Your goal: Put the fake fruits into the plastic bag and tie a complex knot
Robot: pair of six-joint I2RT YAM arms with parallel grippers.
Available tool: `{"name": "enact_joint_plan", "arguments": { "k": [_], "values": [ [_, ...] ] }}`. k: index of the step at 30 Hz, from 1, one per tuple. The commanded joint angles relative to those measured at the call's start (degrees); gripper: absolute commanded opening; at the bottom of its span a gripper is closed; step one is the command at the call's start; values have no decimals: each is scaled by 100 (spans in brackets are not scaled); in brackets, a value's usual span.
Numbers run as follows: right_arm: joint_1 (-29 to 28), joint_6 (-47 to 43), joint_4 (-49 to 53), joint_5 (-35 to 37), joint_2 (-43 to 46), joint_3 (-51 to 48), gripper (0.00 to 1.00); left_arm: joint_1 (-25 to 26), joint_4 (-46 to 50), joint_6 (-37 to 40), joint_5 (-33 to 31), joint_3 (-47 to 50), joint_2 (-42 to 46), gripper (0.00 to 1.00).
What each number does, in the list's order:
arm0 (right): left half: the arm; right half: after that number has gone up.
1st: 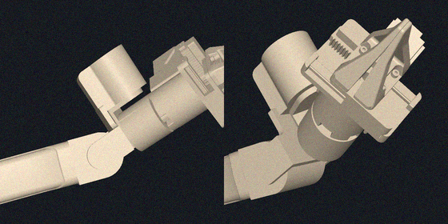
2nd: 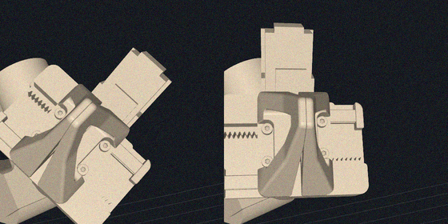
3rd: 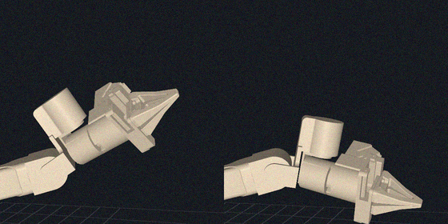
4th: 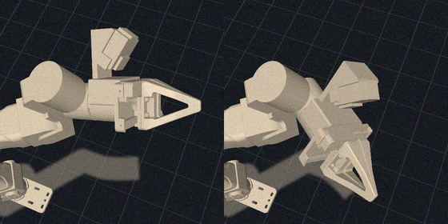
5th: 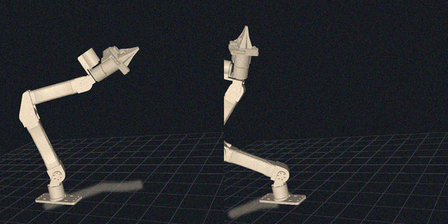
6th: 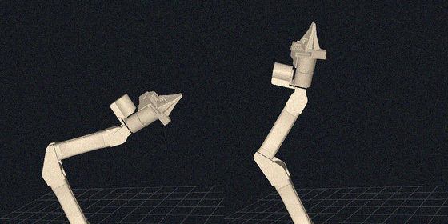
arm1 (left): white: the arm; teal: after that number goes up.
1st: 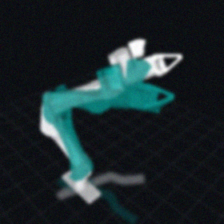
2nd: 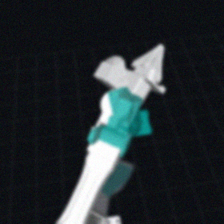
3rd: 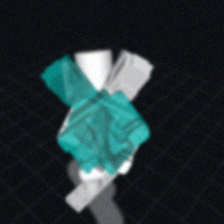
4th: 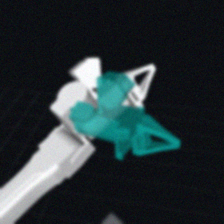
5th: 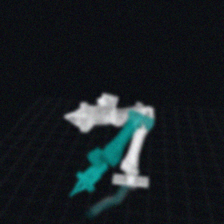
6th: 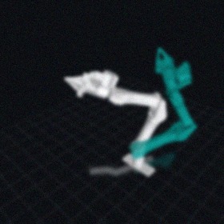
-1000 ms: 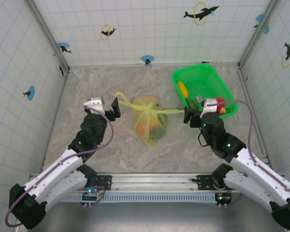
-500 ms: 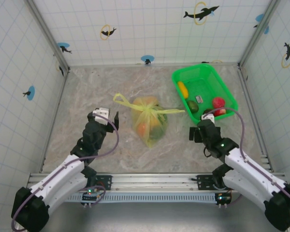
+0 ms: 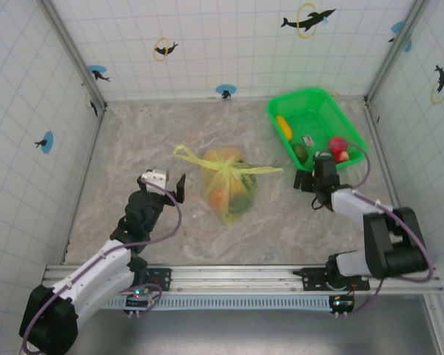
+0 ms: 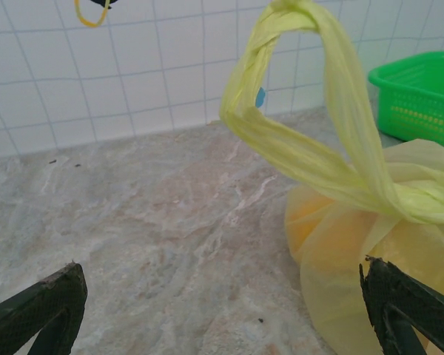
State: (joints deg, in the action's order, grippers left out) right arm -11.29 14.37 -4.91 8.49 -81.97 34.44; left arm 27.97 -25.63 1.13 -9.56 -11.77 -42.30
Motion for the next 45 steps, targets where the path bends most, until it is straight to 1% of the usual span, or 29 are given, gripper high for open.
{"name": "enact_joint_plan", "arguments": {
  "k": [1,3,5,9,11,13,15,17,18,20,22,23,25,26,28,30,32,34,35,37,38,39,40,41,42,44,45],
  "values": [
    [101,-377,-545,-366,-714,980,99,-38,-200,132,318,21,38,98],
    [93,-398,-604,-389,-871,1096,100,-37,-213,203,343,23,21,98],
    [83,-290,-826,-306,-765,934,99,-37,-206,210,243,38,-5,98],
    [71,-210,-1016,-72,-200,444,100,-78,-250,280,-54,71,-107,97],
    [57,-325,-1060,130,184,134,100,-156,-293,515,-45,121,-208,98],
    [61,-577,-1307,338,624,-336,100,-306,-488,546,-134,261,-284,98],
    [76,-880,-1768,407,1023,-934,100,-751,-774,355,-166,413,-403,98],
    [79,-1177,-2316,481,1377,-1585,100,-1029,-930,113,-390,425,-634,98],
    [90,-1223,-2602,619,1519,-1916,100,-1174,-1026,-20,-528,412,-771,98],
    [134,-1265,-2970,877,1710,-2415,99,-1404,-1342,45,-454,476,-970,98],
    [151,-1138,-3242,1302,1787,-2823,100,-1661,-1700,24,-436,599,-1254,98],
    [152,-1055,-3525,1469,1837,-3074,99,-1841,-1823,-157,-483,630,-1478,98],
    [166,-1211,-4377,1577,1915,-3605,100,-2130,-2024,-310,-537,741,-1902,98],
    [227,-1187,-4893,1590,1899,-3890,100,-2222,-2272,-285,-596,883,-2119,98],
    [514,-846,-5771,1299,1777,-4260,99,-2438,-2811,-385,-563,1134,-2514,98],
    [816,-533,-6486,947,1514,-4486,100,-2617,-3790,-431,-201,1454,-2965,98],
    [981,-411,-6976,628,1135,-4496,99,-2689,-4759,-418,82,1708,-3359,98],
    [1002,-674,-6736,264,964,-4239,100,-2714,-5156,-315,245,1728,-3711,98],
    [1007,-774,-6974,106,717,-4205,99,-2726,-5299,-300,298,1684,-3926,97],
    [1039,-769,-7930,73,21,-4351,99,-2726,-5486,-245,340,1588,-4352,98],
    [1038,-735,-8373,122,-419,-4411,100,-2735,-5723,-211,538,1495,-4563,98],
    [1047,-764,-9042,92,-817,-4395,100,-2764,-5304,-239,589,1352,-4498,98],
    [1050,-838,-8714,-74,-808,-4244,100,-2829,-4785,-285,696,1203,-4384,98],
    [1041,-898,-7325,-279,-483,-3790,100,-2987,-4747,-451,822,1135,-4468,98],
    [1001,-1052,-6253,-492,-450,-3268,100,-3083,-4817,-517,937,1134,-4490,98],
    [964,-995,-7253,-242,-704,-3538,100,-3079,-4626,-497,923,1112,-4445,98],
    [930,-1021,-6916,-182,-601,-3469,100,-3084,-4708,-492,922,1127,-4463,98]
  ]
}}
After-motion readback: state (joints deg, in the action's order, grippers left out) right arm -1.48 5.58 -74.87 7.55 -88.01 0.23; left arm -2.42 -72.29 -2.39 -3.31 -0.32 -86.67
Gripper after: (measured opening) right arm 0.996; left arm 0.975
